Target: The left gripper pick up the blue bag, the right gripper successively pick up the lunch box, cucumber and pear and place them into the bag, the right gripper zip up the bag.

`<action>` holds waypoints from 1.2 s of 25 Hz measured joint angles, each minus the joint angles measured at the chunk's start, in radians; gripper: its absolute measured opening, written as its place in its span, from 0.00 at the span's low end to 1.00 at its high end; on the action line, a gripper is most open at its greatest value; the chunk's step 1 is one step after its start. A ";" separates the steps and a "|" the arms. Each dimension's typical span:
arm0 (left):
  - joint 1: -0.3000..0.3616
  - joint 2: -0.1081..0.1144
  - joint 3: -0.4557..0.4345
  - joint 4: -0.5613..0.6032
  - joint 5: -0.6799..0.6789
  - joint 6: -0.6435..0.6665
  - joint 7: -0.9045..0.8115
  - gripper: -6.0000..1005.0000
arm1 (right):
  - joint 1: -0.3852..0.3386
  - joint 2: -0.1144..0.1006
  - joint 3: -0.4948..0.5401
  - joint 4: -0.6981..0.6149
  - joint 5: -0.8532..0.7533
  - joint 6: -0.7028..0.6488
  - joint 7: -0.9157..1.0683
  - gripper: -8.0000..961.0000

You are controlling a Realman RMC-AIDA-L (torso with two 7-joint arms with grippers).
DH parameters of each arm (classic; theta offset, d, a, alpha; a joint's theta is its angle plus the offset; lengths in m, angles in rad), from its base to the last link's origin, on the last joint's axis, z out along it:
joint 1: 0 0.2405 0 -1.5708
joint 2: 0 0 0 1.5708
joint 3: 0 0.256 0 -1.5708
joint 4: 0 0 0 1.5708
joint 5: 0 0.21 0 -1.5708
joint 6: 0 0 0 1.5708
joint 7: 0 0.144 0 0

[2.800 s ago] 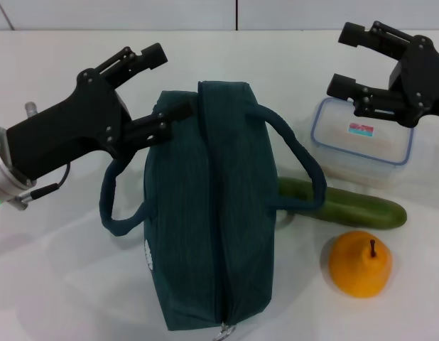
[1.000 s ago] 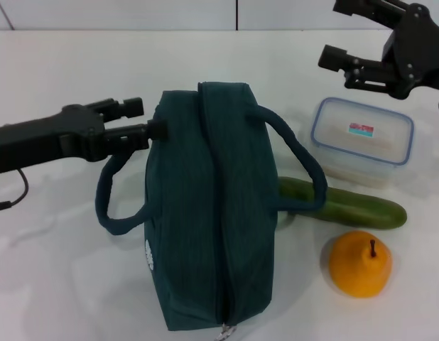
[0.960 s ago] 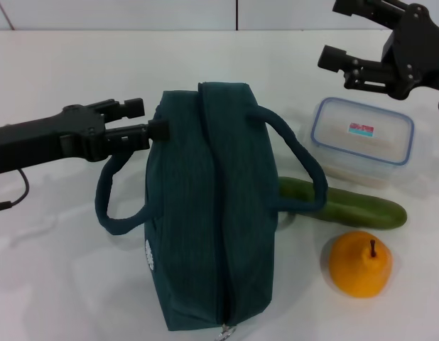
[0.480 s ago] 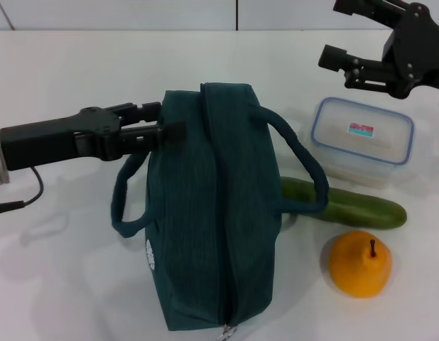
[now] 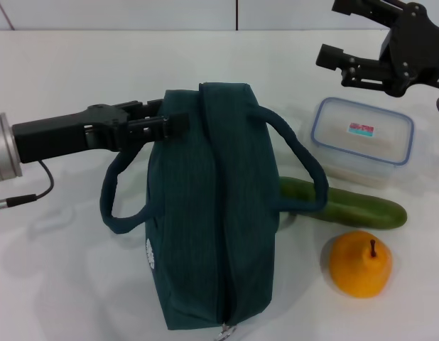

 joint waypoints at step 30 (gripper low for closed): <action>-0.063 0.000 0.019 -0.088 0.002 -0.041 0.155 0.21 | -0.215 0.006 0.002 0.106 -0.194 -0.097 0.030 0.87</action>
